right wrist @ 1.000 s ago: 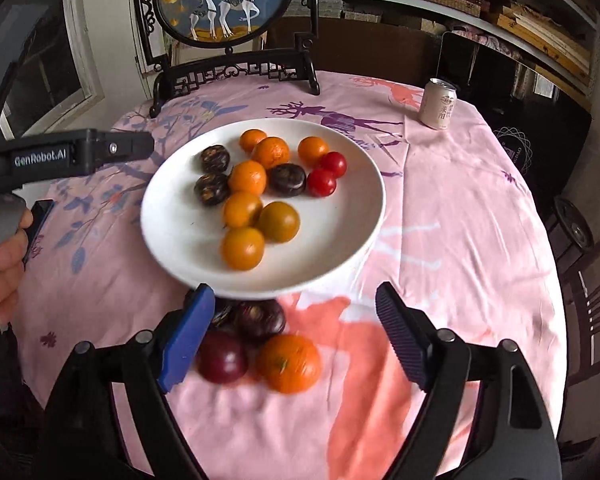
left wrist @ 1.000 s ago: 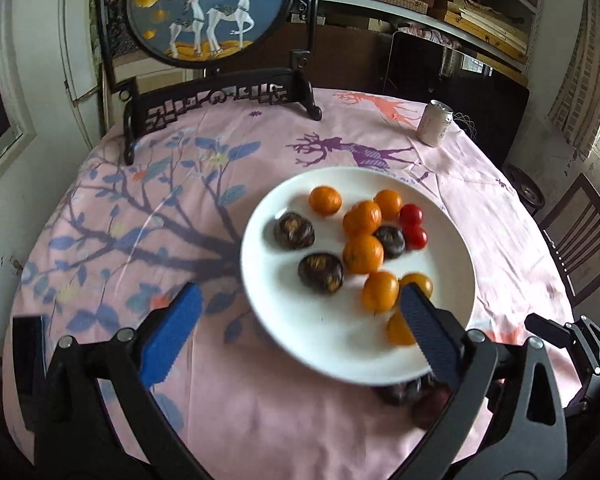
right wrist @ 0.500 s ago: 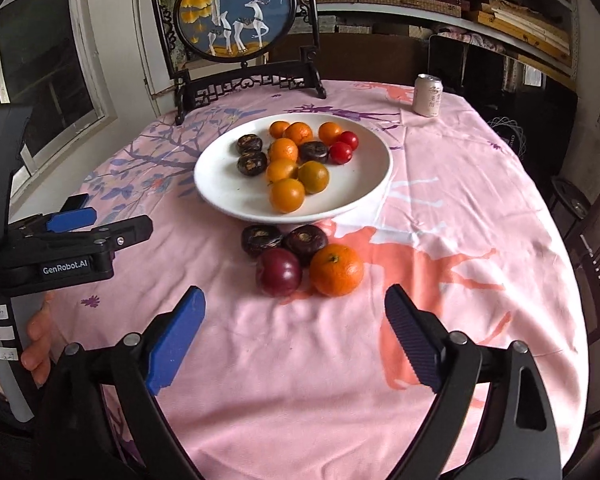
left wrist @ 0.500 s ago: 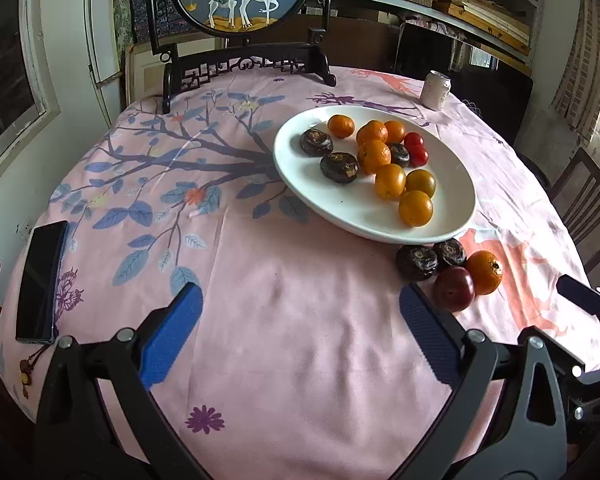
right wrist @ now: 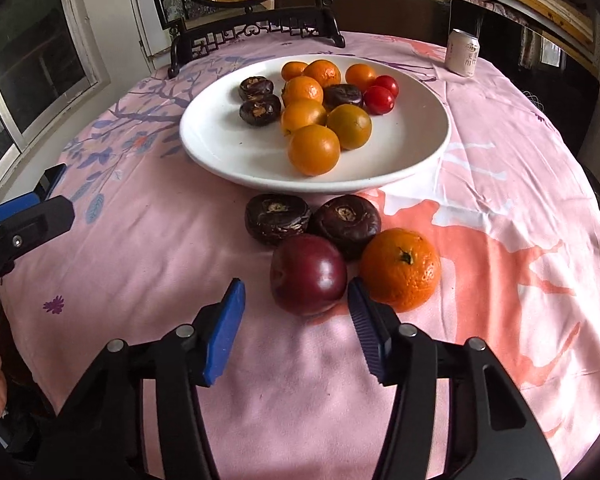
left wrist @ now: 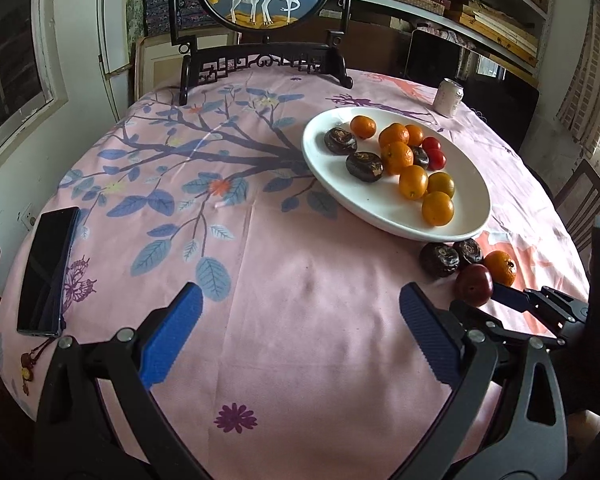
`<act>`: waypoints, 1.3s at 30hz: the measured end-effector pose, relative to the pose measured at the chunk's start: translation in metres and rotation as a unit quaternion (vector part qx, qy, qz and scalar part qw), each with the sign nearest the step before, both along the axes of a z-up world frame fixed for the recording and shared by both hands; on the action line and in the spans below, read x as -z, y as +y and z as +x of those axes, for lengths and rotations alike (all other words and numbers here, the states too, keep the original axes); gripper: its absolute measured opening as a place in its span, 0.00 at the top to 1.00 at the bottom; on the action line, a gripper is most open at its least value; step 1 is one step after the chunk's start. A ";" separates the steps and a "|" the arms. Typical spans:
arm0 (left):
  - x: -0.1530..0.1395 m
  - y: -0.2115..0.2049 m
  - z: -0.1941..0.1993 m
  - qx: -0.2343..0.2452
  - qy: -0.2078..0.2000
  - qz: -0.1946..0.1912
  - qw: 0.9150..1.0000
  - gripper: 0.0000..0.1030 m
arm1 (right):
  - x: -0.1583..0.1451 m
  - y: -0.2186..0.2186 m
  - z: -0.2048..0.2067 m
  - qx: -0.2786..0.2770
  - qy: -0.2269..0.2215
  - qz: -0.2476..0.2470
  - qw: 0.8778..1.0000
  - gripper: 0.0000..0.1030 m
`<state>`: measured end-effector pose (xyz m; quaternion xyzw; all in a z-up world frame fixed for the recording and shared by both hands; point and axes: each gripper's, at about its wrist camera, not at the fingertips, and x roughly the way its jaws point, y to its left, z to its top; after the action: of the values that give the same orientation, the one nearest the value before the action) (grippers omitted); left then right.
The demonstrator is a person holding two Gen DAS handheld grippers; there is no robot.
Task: Organize fruits
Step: 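Grasp a red-purple plum with the right gripper while the left grasps a dark fruit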
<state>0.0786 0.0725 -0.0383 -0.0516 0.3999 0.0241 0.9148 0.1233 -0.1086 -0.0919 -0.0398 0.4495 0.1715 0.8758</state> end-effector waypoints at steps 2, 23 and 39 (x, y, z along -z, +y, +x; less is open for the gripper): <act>0.001 -0.001 0.001 0.003 0.002 -0.002 1.000 0.02 | 0.002 0.003 0.005 0.004 -0.006 -0.006 1.000 0.50; 0.050 -0.112 0.071 0.065 0.067 0.032 0.995 0.26 | -0.035 -0.120 -0.052 0.090 -0.045 0.071 0.992 0.63; 0.054 -0.124 0.074 0.094 0.070 0.001 0.993 0.61 | -0.033 -0.123 -0.048 0.083 -0.037 0.090 0.992 0.63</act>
<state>0.1530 -0.0519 -0.0922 -0.0114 0.4656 -0.0578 0.8830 0.0756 -0.2314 -0.0593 0.0699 0.4013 0.1361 0.9031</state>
